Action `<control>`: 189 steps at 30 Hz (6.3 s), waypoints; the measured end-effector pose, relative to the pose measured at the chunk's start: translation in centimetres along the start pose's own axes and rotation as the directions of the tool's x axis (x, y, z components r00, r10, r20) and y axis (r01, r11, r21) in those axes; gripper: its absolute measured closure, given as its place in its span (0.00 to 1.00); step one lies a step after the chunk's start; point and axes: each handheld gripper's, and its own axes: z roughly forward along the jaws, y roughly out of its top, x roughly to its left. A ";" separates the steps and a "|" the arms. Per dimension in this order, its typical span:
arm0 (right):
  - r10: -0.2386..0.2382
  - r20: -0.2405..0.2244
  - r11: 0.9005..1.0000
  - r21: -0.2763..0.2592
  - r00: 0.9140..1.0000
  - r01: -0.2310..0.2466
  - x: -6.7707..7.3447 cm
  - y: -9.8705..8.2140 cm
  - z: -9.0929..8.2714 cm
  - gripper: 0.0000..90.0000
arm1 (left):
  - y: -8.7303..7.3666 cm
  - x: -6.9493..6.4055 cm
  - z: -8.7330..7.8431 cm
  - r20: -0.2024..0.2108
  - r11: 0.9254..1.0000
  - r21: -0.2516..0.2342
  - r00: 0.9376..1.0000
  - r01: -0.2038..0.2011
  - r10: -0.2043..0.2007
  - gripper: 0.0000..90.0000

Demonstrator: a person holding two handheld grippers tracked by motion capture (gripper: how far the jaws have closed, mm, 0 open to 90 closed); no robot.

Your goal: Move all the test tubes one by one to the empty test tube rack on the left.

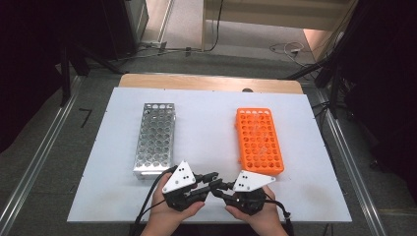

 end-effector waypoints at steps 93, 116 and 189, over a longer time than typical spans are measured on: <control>0.254 0.254 0.958 -0.203 0.934 -0.205 -9.4 -7.4 -12.6 0.00 | 8.9 22.0 -2.2 -0.436 0.984 -0.143 0.885 0.109 -0.161 0.84; 0.257 0.245 0.957 -0.202 0.935 -0.210 -9.5 -7.5 -12.7 0.00 | 7.9 24.7 -0.2 -0.502 0.985 -0.087 0.848 0.148 -0.172 0.84; 0.260 0.227 0.959 -0.173 0.939 -0.224 -10.1 -6.4 -10.9 0.00 | 5.2 15.4 -3.0 -0.341 0.985 -0.076 0.924 0.158 -0.174 0.09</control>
